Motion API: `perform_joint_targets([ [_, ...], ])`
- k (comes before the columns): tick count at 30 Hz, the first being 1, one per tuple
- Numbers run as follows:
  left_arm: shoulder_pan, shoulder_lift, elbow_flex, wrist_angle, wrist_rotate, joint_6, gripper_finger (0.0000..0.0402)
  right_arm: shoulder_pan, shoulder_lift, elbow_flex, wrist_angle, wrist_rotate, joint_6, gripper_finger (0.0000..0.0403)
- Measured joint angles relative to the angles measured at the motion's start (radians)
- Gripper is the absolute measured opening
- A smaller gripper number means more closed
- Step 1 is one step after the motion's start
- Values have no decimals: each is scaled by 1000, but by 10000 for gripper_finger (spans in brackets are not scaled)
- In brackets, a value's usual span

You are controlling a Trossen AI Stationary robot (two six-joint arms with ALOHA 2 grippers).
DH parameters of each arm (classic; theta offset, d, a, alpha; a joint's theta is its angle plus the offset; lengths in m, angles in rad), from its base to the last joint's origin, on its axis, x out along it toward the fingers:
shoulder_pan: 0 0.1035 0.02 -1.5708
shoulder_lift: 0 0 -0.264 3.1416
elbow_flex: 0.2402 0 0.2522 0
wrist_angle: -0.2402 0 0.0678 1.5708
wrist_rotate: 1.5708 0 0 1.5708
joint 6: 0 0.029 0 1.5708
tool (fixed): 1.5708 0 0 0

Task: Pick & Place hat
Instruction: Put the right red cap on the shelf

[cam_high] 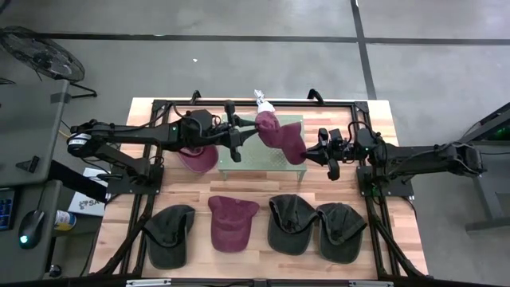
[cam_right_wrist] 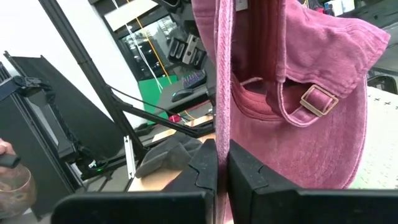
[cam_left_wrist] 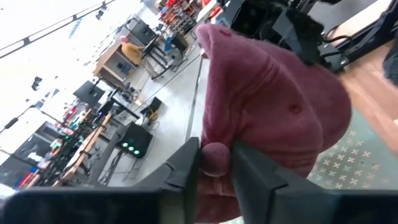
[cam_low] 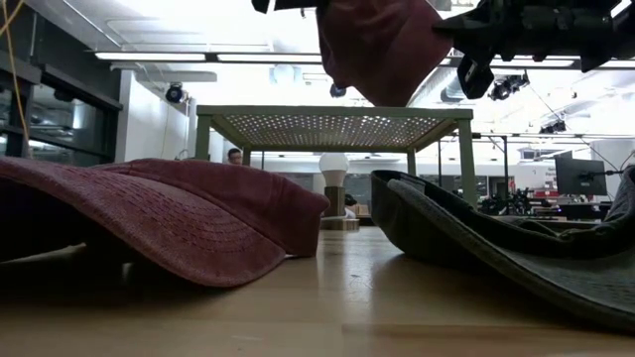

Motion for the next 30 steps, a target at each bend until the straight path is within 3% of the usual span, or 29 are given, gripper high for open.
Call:
perform_joint_targets([
  [2, 0, 0, 0, -1, -8, 2, 53, 0, 0, 0, 1, -2, 0, 7],
  [11, 0, 0, 0, 0, -12, 3, 51, 0, 0, 0, 3, -5, 1, 10],
  [25, 0, 0, 38, -9, -80, -26, 51, 0, -32, 0, 15, 51, 0, 73],
  [30, 0, 0, 134, -146, -79, -62, 51, 0, -75, 0, 0, 81, -9, 97],
])
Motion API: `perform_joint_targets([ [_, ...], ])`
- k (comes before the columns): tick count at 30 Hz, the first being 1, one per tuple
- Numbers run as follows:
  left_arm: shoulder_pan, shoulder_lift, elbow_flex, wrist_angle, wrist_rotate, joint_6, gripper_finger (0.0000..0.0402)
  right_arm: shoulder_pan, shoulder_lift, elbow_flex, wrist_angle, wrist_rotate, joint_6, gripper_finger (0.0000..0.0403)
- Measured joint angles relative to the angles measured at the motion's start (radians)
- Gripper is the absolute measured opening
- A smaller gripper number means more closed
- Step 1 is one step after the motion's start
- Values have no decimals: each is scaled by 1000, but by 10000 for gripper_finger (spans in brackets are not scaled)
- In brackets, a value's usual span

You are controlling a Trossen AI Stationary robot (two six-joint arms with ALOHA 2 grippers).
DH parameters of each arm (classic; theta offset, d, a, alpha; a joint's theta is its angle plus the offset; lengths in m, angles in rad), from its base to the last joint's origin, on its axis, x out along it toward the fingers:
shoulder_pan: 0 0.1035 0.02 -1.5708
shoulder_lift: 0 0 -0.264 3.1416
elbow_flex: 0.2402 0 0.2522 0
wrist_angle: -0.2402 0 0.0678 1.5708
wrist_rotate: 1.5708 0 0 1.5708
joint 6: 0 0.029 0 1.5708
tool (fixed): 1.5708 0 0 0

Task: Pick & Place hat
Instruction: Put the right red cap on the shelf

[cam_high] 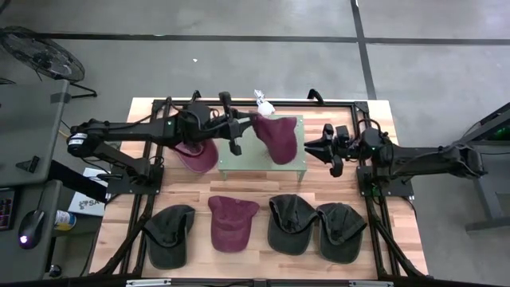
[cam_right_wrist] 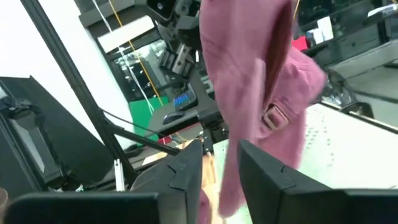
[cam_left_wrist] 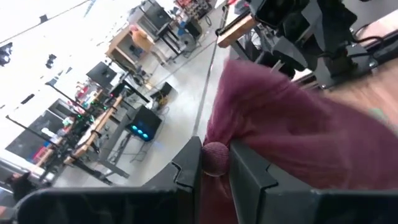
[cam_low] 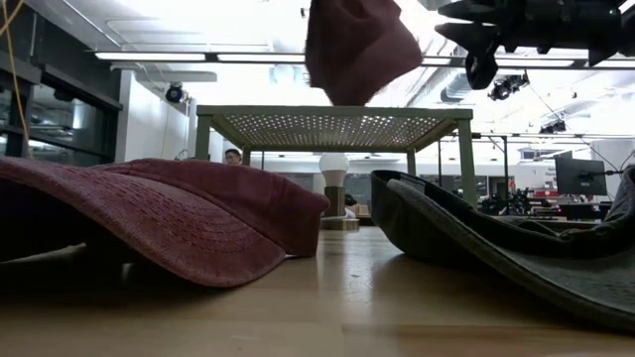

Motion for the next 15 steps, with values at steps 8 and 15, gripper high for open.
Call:
perform_joint_targets([
  [8, 0, 89, 226, -260, 5, -59, 51, 0, -91, 0, -105, 89, -40, 129],
  [15, 0, 243, 447, -415, 31, -139, 51, -20, -160, 19, -209, 115, -55, 135],
])
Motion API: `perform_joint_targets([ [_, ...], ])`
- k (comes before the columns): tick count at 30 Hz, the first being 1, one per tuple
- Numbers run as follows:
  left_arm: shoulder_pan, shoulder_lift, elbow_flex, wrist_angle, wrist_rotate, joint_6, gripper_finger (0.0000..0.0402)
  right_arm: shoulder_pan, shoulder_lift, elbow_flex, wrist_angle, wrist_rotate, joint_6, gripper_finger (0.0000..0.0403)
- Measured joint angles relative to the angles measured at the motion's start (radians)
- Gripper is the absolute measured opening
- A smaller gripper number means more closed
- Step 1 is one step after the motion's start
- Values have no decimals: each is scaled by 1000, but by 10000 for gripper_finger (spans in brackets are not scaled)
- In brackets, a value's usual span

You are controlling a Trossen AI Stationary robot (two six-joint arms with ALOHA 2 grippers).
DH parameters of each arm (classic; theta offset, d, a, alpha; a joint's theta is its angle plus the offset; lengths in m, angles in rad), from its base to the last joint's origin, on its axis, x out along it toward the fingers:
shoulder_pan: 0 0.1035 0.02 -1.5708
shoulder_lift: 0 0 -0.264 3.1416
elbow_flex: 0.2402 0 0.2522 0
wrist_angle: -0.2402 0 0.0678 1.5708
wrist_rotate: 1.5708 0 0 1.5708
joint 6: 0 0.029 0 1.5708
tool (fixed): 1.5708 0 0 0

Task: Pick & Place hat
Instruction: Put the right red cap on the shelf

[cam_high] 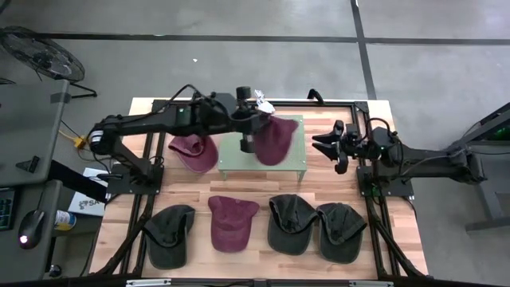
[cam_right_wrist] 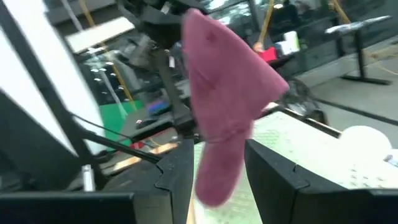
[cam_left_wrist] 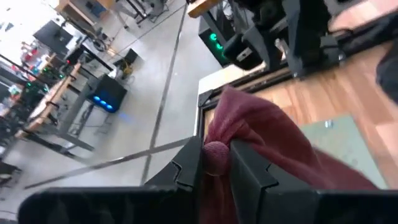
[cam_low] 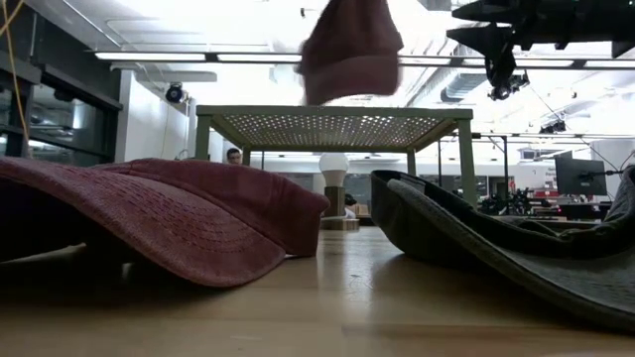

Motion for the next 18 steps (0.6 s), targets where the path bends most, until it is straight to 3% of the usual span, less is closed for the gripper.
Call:
perform_joint_targets([
  [7, 13, 101, 139, -52, 29, -66, 51, -27, -28, 81, -196, 99, -56, 135],
  [18, 138, 153, 173, -117, 259, -171, 51, -31, -29, 160, -353, 163, -100, 135],
])
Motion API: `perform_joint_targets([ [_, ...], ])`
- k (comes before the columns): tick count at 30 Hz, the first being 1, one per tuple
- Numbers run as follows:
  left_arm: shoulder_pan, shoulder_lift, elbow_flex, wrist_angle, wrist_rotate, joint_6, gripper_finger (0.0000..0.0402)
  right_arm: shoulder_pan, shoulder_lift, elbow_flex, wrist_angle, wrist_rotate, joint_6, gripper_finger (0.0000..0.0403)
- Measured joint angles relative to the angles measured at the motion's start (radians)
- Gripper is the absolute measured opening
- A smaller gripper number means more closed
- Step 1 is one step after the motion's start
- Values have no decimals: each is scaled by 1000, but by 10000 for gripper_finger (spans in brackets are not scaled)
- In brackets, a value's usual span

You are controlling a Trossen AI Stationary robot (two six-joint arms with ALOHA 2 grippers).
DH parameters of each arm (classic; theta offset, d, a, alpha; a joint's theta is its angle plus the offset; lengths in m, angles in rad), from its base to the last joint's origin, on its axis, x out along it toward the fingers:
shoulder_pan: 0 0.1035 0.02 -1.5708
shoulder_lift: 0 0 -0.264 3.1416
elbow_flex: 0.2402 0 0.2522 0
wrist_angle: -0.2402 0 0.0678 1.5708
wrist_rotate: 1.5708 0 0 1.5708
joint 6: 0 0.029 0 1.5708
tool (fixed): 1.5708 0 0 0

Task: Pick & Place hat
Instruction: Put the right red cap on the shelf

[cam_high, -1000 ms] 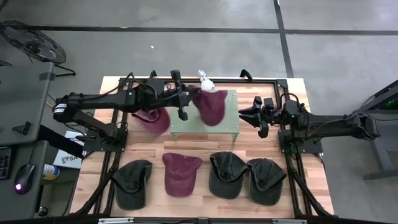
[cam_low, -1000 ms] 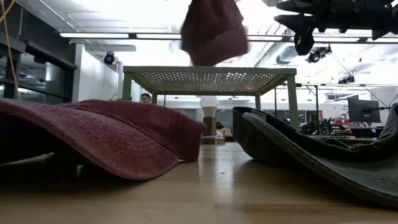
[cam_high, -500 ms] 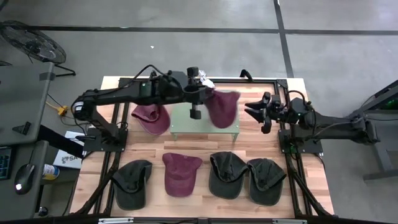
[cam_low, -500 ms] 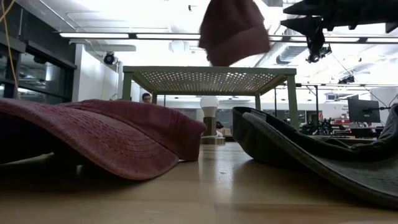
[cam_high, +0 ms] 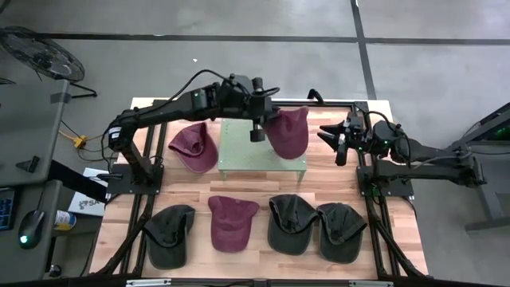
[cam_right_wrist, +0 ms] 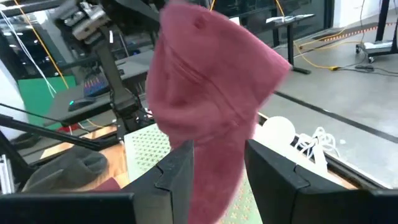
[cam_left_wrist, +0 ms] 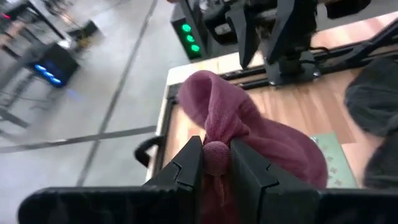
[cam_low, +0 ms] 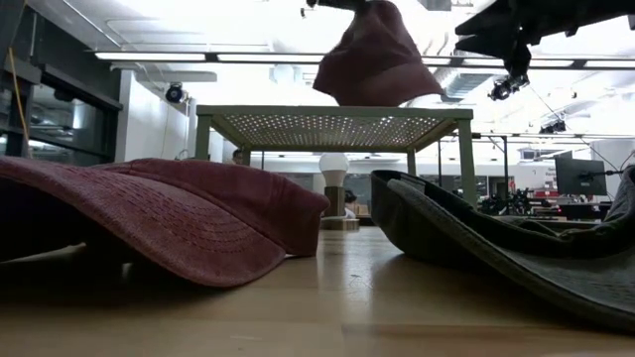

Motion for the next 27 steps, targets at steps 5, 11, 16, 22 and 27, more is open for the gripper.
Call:
perform_joint_targets([
  [5, 36, 16, 1, -11, 86, -17, 51, 0, 0, 1, -28, 51, -13, 135],
  [11, 47, 50, -2, -35, 119, 13, 51, -1, 3, 1, -48, 74, -12, 135],
  [16, 46, 70, -1, -19, 124, 45, 51, -1, 20, 0, -58, 46, -43, 135],
  [22, 46, 93, -1, 41, 114, 102, 51, 0, 82, -3, -76, 26, -73, 135],
  [27, 46, 102, 0, 74, 92, 131, 51, 0, 108, -3, -68, 26, -73, 135],
])
